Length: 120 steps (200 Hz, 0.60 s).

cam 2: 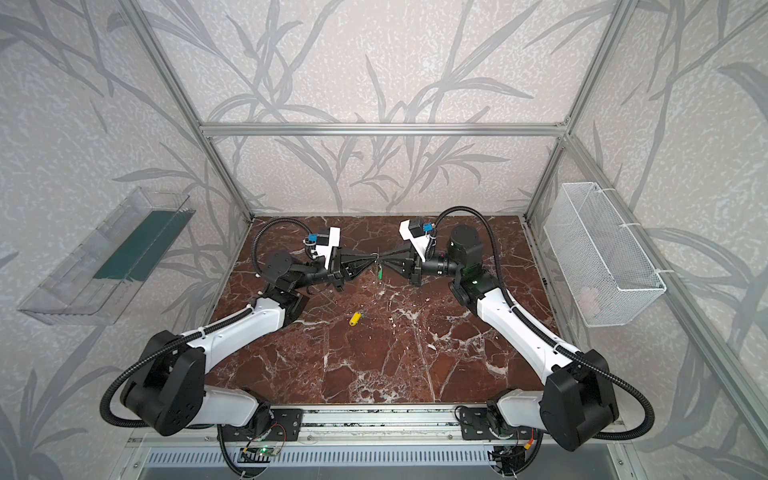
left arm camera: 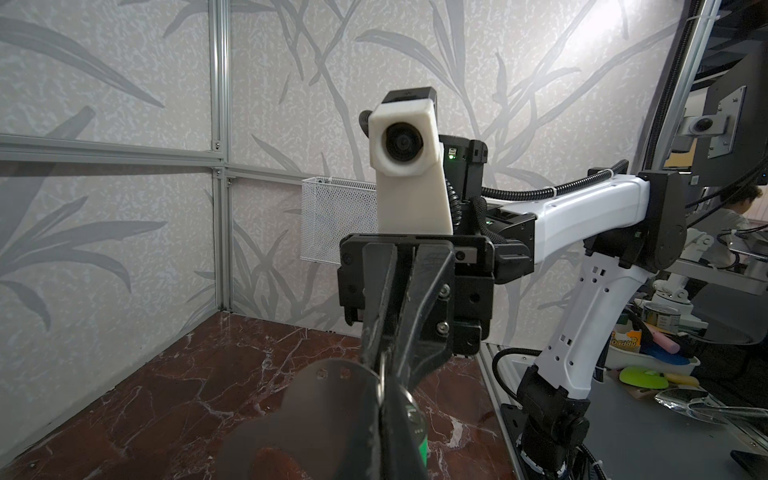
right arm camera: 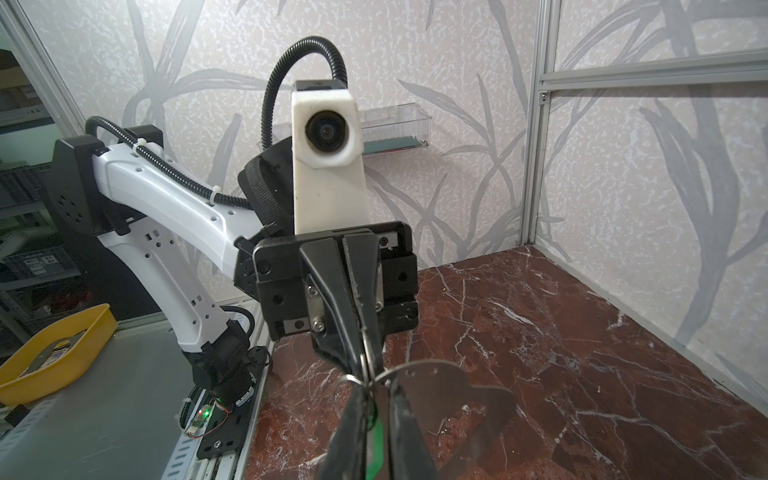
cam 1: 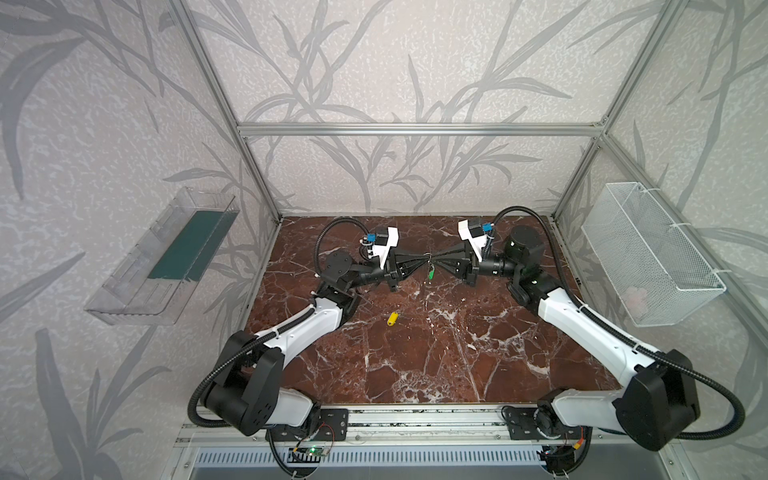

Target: Put the keys on the keyring

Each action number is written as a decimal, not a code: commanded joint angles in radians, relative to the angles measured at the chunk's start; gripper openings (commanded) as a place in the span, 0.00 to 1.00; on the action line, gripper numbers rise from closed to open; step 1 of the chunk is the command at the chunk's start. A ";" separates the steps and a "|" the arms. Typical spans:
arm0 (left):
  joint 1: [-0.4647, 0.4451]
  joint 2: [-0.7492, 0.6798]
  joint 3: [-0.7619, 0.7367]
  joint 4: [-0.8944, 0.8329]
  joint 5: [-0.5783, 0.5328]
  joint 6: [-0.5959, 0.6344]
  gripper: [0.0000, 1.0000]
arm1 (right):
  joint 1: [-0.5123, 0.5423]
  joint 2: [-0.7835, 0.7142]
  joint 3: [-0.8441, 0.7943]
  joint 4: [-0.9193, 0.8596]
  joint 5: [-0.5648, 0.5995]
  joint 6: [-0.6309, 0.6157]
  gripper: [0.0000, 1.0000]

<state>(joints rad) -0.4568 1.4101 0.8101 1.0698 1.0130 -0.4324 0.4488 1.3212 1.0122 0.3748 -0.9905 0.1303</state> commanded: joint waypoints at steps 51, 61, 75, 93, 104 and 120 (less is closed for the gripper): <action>-0.003 0.013 0.039 0.035 0.051 -0.023 0.00 | 0.011 0.009 0.038 0.035 -0.027 0.010 0.11; -0.002 0.013 0.041 0.034 0.052 -0.021 0.00 | 0.011 0.010 0.037 0.036 -0.028 0.009 0.11; -0.002 0.013 0.040 0.033 0.054 -0.023 0.00 | 0.013 0.013 0.040 0.036 -0.031 0.010 0.11; -0.003 0.013 0.041 0.034 0.055 -0.022 0.00 | 0.014 0.018 0.042 0.034 -0.035 0.011 0.10; -0.003 0.015 0.043 0.034 0.058 -0.023 0.00 | 0.016 0.021 0.044 0.034 -0.037 0.010 0.10; -0.002 0.021 0.048 0.034 0.063 -0.026 0.00 | 0.022 0.026 0.048 0.033 -0.041 0.009 0.09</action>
<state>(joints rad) -0.4526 1.4212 0.8165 1.0687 1.0309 -0.4442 0.4526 1.3315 1.0199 0.3809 -1.0111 0.1314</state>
